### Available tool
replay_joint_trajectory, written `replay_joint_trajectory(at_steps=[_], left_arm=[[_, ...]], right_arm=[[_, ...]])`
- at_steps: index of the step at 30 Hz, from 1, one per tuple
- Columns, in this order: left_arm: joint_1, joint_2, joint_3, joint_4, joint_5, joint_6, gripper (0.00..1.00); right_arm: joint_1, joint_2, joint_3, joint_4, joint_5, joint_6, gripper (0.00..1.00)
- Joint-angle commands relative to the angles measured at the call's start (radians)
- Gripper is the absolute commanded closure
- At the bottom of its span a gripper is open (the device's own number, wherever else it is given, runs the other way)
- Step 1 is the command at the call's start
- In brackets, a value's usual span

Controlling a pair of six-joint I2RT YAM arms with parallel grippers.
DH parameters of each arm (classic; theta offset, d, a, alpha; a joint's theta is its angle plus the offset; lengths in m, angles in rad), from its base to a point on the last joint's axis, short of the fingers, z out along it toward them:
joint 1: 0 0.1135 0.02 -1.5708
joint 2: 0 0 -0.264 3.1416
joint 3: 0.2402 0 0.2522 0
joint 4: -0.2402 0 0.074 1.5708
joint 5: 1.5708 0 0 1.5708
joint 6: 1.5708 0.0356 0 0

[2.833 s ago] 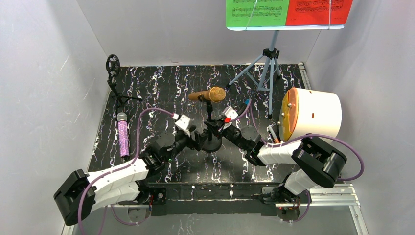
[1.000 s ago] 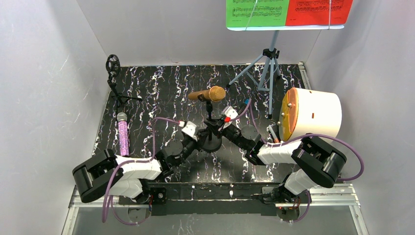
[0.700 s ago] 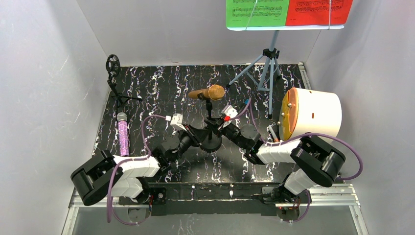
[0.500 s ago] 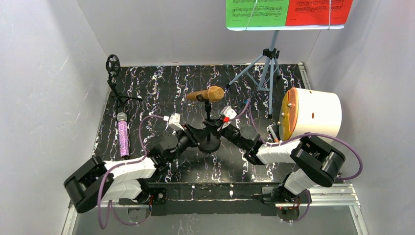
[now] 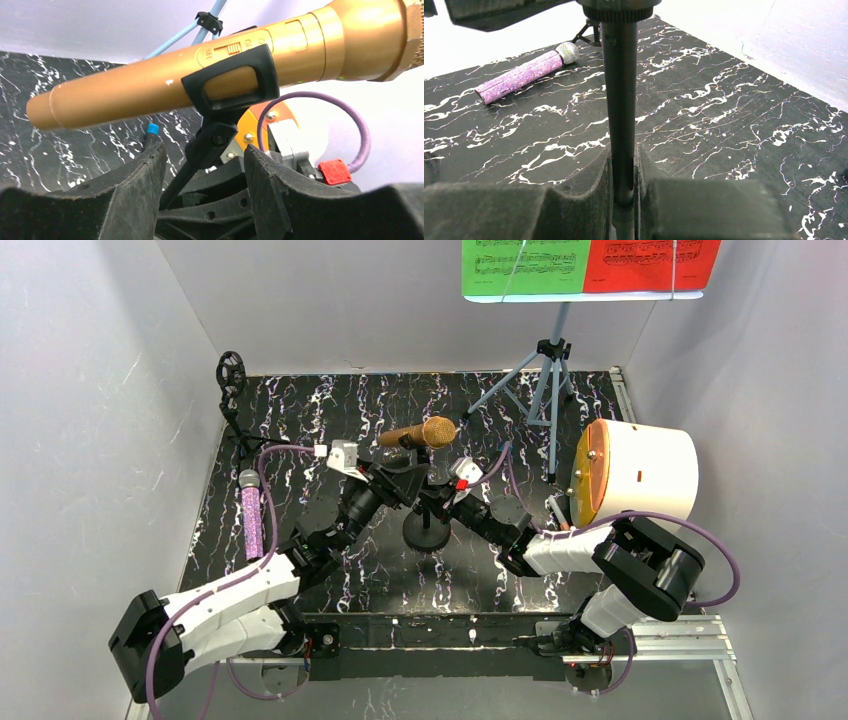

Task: Pack up the instrument practice props
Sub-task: Adjust the microphone stand with the microphone at the center of the board.

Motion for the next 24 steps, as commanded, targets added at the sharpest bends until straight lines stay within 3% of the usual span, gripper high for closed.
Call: replay_joint_trajectory(at_steps=[1,9,12,19,21,24], left_arm=[[0.003,0.032,0.07,-0.017,-0.031,0.168,0.43],[0.003,0.099,0.128,-0.026,-0.028,0.297,0.43],[0.003,0.115,0.149,-0.025,-0.007,0.33,0.47],[0.003,0.125,0.161,-0.026,0.05,0.431,0.98],[0.003,0.114,0.153,-0.026,0.068,0.458,1.0],[0.003,0.112,0.145,-0.026,0.105,0.496,1.0]], right_arm=[[-0.001,0.022,0.025,-0.013,-0.008,0.012,0.99],[-0.001,0.024,0.034,-0.029,-0.038,0.008,0.99],[-0.001,0.025,0.036,-0.031,-0.05,0.006,0.99],[-0.001,0.026,0.039,-0.036,-0.029,0.0,0.99],[-0.001,0.014,0.036,-0.025,-0.027,0.01,0.99],[-0.001,-0.013,0.038,-0.028,-0.033,0.026,0.91]])
